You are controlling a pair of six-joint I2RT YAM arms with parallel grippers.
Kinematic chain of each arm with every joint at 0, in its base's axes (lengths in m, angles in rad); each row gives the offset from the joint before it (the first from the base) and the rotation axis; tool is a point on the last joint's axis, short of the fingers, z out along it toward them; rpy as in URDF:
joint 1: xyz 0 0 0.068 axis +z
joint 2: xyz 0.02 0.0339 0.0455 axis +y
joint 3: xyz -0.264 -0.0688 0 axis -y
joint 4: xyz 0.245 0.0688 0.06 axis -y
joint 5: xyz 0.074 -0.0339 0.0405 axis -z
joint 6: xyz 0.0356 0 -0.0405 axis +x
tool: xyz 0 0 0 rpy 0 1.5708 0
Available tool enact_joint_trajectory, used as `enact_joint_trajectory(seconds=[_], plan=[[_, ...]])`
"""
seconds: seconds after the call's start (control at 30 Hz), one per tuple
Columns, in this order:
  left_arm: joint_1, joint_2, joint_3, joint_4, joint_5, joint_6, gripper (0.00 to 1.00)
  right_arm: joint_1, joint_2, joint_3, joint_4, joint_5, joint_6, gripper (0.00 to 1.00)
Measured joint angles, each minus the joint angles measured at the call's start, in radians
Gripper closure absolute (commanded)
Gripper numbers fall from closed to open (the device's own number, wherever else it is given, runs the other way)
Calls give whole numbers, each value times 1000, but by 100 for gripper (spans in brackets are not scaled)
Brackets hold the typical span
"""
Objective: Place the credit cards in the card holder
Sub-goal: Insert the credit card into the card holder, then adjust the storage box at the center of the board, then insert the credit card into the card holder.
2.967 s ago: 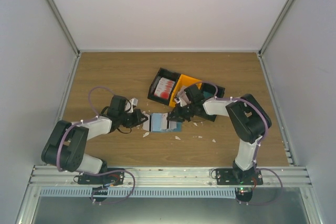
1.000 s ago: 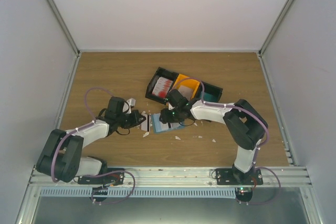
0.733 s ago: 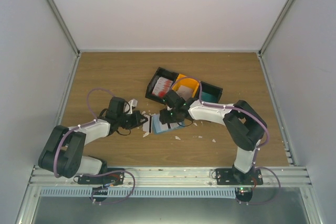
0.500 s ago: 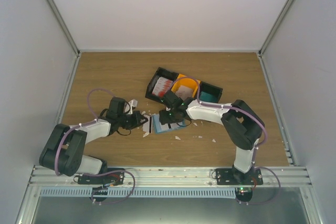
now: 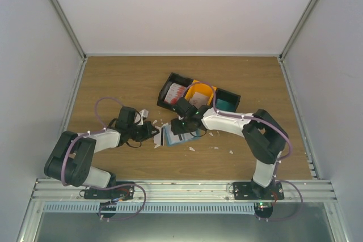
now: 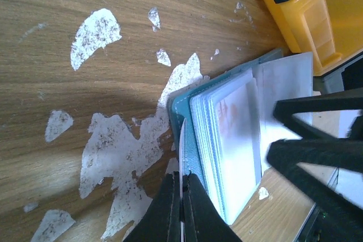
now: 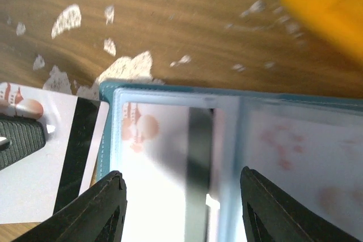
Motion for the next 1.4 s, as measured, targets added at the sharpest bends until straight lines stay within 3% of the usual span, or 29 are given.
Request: enact_joint_trajectory(seconds=[0.3, 0.57, 0.73, 1.03, 1.17, 1.27, 1.4], plan=[[-13, -114, 0, 0, 8, 14, 100, -39, -129, -28, -90, 192, -14, 60], [-49, -154, 0, 24, 23, -7, 100, -131, -129, -123, -143, 222, -4, 67], [-85, -123, 0, 83, 31, -69, 100, -189, -121, -127, -136, 219, -24, 65], [-166, -60, -33, 254, -53, -244, 100, -262, -96, -114, -82, 239, -86, 52], [-207, -47, -36, 326, -119, -305, 100, -262, -132, -140, -28, 167, -108, 46], [-228, -23, -41, 380, -156, -344, 100, -262, -227, -221, 29, 70, -117, 47], [-250, 32, -41, 422, -204, -392, 100, -257, -278, -271, 77, -22, -126, 56]])
